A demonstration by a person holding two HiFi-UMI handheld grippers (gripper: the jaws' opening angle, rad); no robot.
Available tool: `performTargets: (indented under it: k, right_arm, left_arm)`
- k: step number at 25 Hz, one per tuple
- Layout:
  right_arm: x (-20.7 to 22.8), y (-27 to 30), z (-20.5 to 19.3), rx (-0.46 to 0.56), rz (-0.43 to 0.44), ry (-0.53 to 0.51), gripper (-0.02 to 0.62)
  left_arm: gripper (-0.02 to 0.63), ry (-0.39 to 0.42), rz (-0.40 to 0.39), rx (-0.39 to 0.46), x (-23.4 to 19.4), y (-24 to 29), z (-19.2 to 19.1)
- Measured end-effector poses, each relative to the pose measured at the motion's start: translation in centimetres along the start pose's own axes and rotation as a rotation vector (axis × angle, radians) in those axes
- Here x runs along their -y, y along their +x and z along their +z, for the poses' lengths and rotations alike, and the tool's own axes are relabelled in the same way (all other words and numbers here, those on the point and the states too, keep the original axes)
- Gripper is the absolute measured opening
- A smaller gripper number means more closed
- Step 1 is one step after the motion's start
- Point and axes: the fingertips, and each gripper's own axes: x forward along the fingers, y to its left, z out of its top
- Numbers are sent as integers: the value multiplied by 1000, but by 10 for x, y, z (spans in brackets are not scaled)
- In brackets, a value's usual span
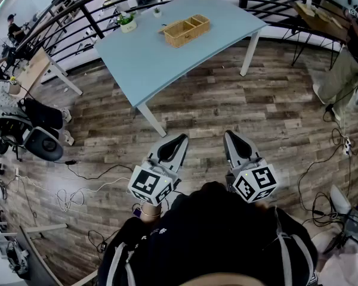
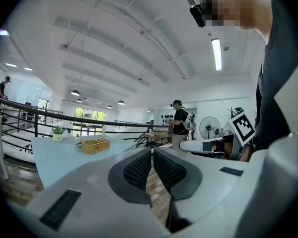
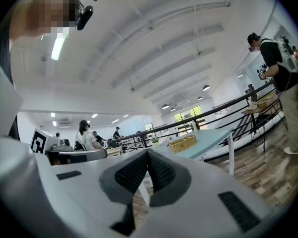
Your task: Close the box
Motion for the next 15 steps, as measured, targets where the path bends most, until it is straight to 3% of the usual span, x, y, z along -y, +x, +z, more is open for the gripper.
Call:
performTargets:
  k: [15]
  right_arm:
    - [27,-11,-1,-18,49,9,0]
  left_arm:
    - [25,-17,76,-21,18,12,-8]
